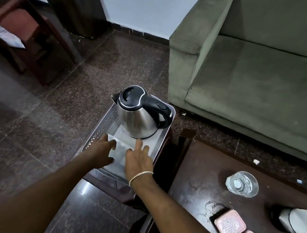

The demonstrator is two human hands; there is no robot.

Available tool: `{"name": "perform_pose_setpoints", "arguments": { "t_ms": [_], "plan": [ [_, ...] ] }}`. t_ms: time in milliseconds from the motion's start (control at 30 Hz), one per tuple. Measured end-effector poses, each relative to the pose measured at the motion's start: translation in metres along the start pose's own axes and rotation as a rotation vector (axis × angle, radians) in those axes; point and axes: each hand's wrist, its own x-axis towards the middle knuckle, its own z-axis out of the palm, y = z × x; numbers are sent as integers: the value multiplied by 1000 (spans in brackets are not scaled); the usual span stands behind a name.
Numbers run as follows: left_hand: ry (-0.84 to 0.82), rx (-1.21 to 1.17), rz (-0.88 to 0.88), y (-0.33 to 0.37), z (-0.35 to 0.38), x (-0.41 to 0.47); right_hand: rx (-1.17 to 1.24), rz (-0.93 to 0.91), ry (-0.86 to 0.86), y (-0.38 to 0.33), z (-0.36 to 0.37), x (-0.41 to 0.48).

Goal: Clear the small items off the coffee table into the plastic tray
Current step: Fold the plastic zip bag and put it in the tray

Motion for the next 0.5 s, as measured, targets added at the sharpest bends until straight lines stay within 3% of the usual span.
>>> {"name": "perform_pose_setpoints", "arguments": {
  "t_ms": [133, 200, 300, 400, 500],
  "plan": [
    [-112, 4, -11, -3, 12, -1, -79, -98, -147, 2, 5, -3],
    [-114, 37, -18, 3, 10, -3, -71, -116, -139, 11, 2, -6],
    [87, 91, 28, 21, -3, -8, 55, -144, -20, 28, -12, -16],
    [299, -70, 160, 59, -16, -22, 198, -155, 143, 61, -27, -41],
    [369, -207, 353, 114, -18, -38, 359, -67, 325, 110, -41, -81]
  ]
}}
